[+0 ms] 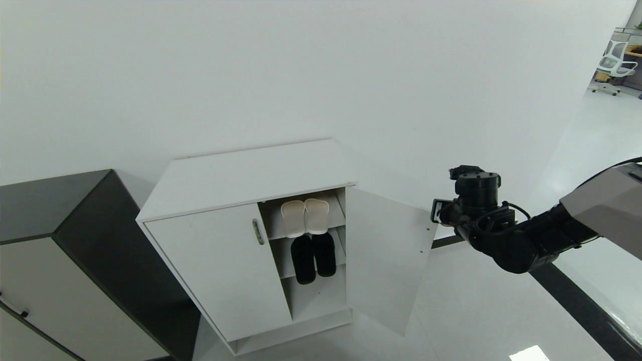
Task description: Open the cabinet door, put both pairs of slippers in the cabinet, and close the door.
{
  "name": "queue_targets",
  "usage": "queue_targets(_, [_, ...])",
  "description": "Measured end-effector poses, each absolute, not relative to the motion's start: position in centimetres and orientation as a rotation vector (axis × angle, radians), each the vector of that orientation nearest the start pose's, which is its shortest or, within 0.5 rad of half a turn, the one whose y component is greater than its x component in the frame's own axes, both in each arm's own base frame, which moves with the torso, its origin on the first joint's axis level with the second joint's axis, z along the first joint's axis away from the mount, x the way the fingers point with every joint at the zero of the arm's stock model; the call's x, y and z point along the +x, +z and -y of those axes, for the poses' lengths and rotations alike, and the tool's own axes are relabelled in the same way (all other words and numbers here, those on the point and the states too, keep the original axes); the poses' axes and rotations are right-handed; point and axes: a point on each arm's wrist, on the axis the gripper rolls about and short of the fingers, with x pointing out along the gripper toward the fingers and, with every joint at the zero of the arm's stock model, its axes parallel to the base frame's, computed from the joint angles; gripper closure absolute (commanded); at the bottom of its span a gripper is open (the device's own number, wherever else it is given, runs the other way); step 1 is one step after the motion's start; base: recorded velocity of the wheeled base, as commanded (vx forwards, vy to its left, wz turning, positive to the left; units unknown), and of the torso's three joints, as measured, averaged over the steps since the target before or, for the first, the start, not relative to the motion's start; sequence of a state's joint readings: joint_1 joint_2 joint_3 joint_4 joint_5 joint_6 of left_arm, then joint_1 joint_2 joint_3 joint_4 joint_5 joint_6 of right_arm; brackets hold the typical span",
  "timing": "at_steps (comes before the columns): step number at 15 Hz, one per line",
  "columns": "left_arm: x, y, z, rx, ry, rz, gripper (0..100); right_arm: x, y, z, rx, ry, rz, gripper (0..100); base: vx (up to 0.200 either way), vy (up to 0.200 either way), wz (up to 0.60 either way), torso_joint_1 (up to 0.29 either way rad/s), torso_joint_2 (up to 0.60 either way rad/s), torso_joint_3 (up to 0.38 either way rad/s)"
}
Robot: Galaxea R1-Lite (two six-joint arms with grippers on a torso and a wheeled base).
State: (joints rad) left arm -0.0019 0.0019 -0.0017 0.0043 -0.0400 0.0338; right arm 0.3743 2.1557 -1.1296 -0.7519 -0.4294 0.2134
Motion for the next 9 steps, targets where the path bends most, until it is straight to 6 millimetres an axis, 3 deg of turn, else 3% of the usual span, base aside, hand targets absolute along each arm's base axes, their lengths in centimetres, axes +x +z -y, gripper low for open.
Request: queue_targets(9, [-2.3,7.6,0.1,0.033,-0.042,-0.004,100,40.3,9.3,-14.5,0.092,-0.09,-0.276,100,0.0,0.0,0.0,0.0,0.0,0.0])
